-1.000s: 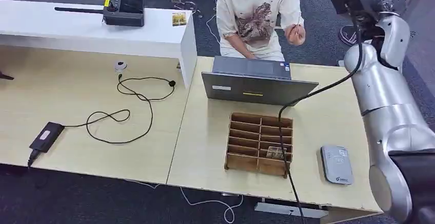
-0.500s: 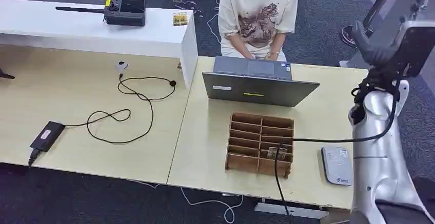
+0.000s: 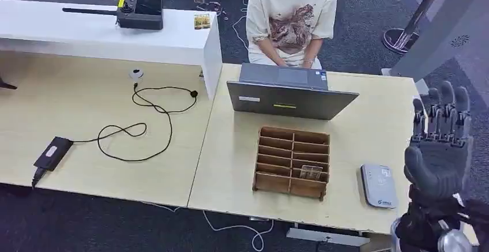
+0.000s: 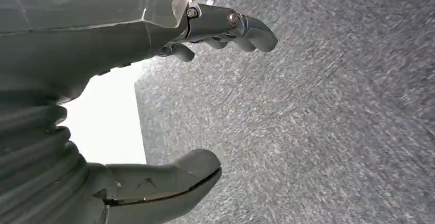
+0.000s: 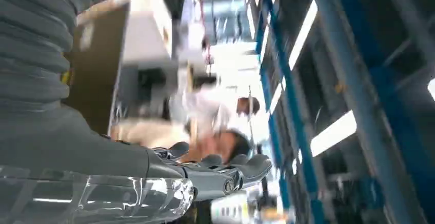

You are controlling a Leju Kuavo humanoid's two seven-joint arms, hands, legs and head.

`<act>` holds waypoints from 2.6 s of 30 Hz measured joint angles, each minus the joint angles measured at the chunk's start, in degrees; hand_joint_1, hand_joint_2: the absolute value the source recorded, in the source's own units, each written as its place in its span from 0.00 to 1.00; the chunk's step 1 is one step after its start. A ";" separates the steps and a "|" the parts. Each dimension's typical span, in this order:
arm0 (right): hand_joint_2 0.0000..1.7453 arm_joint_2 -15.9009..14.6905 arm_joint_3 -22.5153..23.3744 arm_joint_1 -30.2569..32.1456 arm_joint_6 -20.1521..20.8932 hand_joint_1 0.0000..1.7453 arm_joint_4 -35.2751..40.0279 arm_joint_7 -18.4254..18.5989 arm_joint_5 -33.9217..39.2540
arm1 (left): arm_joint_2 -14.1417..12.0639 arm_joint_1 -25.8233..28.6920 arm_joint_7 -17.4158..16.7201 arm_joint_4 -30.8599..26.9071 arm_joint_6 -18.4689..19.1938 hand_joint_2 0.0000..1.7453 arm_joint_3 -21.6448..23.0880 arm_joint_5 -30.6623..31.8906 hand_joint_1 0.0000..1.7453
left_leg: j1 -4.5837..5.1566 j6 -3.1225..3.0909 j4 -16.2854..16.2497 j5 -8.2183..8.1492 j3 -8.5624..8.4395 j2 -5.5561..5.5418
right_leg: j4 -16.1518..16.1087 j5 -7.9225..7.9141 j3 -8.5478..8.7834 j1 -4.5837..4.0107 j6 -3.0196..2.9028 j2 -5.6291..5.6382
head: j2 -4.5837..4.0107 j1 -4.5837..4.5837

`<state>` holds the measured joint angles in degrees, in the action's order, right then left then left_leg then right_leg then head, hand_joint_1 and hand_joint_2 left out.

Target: Pass the card to the sensor for recognition and then transmit it.

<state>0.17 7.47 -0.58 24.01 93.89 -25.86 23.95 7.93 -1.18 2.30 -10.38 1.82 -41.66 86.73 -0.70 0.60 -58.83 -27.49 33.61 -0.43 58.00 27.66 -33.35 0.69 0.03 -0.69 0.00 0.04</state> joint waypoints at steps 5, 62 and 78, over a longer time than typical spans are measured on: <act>1.00 3.90 0.53 8.95 5.93 0.00 2.43 1.99 -0.72 | 0.13 -0.03 -0.61 0.00 -0.57 1.00 0.00 0.02 0.00 | 0.01 0.00 0.02 -0.01 0.00 0.10 | 0.00 0.05 0.00 0.01 -0.02 0.05 | 0.00 0.00; 1.00 6.36 -7.67 19.11 -35.88 0.00 14.17 20.51 -82.91 | -0.24 0.06 -1.55 0.00 -0.94 1.00 4.94 0.04 0.00 | 0.03 0.00 0.02 0.00 -0.08 0.27 | 0.01 0.02 0.02 0.03 -0.03 0.20 | 0.02 0.00; 1.00 4.18 -12.56 18.55 -28.78 0.00 10.79 35.80 -102.44 | -0.22 0.03 -1.03 0.00 -0.55 1.00 5.07 0.04 0.00 | 0.02 0.01 0.02 0.00 -0.08 0.28 | 0.01 0.02 0.03 0.02 -0.03 0.22 | 0.00 0.02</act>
<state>4.35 -5.09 17.97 -4.76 104.68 9.94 -78.48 7.72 -1.15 1.27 -10.38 1.27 -36.59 86.77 -0.68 0.60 -58.81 -27.49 33.53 -0.15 58.02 27.68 -33.33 0.71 0.00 -0.47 0.00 0.07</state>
